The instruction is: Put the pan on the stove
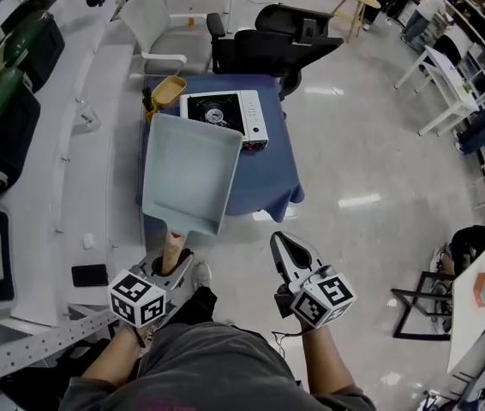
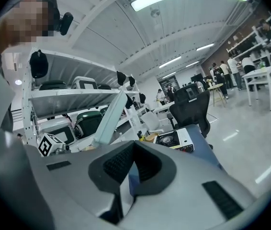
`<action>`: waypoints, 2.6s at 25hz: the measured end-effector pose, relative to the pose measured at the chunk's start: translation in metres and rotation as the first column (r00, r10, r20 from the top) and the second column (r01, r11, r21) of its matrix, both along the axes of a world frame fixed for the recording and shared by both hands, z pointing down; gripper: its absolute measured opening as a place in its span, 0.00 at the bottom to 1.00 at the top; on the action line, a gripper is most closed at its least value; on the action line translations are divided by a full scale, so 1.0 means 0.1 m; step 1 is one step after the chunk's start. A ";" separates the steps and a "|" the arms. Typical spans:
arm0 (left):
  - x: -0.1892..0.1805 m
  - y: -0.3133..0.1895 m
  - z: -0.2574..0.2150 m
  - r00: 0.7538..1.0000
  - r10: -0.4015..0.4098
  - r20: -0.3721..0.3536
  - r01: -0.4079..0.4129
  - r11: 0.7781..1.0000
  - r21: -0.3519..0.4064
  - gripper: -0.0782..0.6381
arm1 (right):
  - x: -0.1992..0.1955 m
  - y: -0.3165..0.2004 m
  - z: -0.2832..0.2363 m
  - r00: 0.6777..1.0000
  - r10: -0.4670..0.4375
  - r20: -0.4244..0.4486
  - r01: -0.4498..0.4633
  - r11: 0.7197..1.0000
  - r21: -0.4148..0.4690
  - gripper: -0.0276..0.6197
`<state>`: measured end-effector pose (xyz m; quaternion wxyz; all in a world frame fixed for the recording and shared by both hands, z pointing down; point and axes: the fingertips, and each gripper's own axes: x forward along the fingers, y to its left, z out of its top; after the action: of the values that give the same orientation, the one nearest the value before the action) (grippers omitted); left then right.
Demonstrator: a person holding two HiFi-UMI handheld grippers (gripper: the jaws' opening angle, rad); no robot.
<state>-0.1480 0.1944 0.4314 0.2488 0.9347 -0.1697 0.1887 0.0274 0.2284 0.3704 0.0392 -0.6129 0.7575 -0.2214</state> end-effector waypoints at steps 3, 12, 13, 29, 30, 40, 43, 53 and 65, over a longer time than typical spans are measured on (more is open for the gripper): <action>-0.01 -0.31 0.01 1.000 0.008 0.002 -0.008 1.000 0.001 0.15 | -0.03 -0.32 0.00 1.000 -0.001 0.002 0.001 1.000 -0.005 0.05; -0.05 -1.00 0.10 1.000 0.004 -0.004 -0.004 1.000 -0.018 0.15 | -0.06 -1.02 0.02 1.000 0.010 -0.008 -0.010 1.000 -0.022 0.05; -0.06 -1.05 0.11 1.000 0.003 -0.002 -0.004 1.000 -0.019 0.15 | -0.06 -1.07 0.02 1.000 0.013 -0.007 -0.014 1.000 -0.023 0.05; 0.06 -1.68 0.17 1.000 -0.025 0.017 0.025 0.999 -0.024 0.15 | 0.09 -1.76 0.08 1.000 -0.019 0.005 0.019 0.999 -0.026 0.05; 0.09 -1.73 0.18 0.999 -0.028 0.020 0.028 0.999 -0.024 0.15 | 0.13 -1.83 0.08 1.000 -0.023 0.007 0.023 0.999 -0.026 0.05; 0.57 -2.25 0.31 0.994 -0.097 0.052 0.099 0.994 -0.047 0.15 | 0.62 -2.53 0.22 0.994 -0.104 0.027 0.105 0.994 -0.041 0.05; 0.76 -2.42 0.37 0.991 -0.122 0.054 0.125 0.990 -0.067 0.15 | 0.83 -2.75 0.27 0.992 -0.123 0.036 0.125 0.991 -0.049 0.05; 1.35 -2.80 0.52 0.970 -0.221 0.101 0.231 0.967 -0.103 0.15 | 1.44 -3.36 0.40 0.973 -0.219 0.069 0.224 0.973 -0.059 0.05; 1.77 -3.08 0.82 0.942 -0.292 0.163 0.318 0.935 -0.159 0.15 | 1.89 -3.88 0.64 0.955 -0.283 0.089 0.290 0.954 -0.080 0.05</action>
<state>0.0295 -0.1134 0.5131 0.3479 0.8549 -0.3114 0.2259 0.2162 -0.1599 0.4347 0.0071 -0.4887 0.8254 -0.2826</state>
